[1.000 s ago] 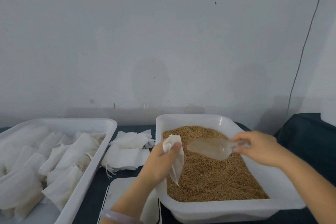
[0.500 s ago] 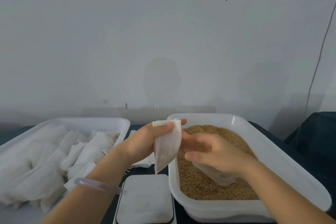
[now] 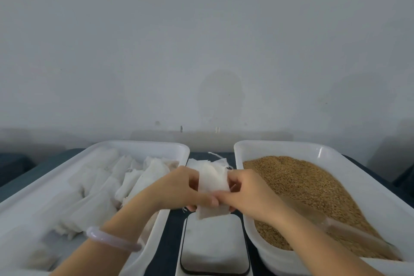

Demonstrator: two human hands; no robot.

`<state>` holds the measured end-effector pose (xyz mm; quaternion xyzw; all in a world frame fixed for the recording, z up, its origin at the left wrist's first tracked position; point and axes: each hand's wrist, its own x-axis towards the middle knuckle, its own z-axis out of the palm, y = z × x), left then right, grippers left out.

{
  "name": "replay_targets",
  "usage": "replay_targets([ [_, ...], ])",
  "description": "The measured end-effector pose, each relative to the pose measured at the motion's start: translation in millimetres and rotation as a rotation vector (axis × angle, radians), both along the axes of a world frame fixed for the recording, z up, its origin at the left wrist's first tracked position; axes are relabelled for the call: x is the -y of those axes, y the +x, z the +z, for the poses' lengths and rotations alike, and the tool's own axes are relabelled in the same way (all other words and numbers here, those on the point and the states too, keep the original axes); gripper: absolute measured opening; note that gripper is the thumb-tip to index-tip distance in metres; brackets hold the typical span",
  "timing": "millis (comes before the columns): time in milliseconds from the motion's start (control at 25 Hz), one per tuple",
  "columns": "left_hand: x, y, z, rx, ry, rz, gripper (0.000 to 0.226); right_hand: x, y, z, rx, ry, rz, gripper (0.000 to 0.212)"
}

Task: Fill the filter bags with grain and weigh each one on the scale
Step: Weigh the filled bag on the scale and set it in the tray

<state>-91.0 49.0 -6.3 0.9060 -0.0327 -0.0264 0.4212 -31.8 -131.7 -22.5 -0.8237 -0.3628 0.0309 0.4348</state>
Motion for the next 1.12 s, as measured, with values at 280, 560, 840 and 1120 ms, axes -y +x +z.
replay_targets([
  [280, 2, 7, -21, -0.047, 0.369, -0.036, 0.027, -10, 1, -19, 0.299, -0.435, 0.066, 0.045],
  [560, 9, 10, -31, -0.025, 0.598, 0.001, 0.038, -11, 4, -24, 0.378, -0.628, 0.122, 0.03],
  [840, 18, 12, -33, -0.055, 0.783, -0.039, 0.035, -18, -3, -23, 0.398, -0.716, 0.109, 0.04],
  [1120, 17, 11, -29, -0.083, 0.762, -0.058, 0.037, -21, -6, -16, 0.38, -0.747, 0.113, 0.028],
])
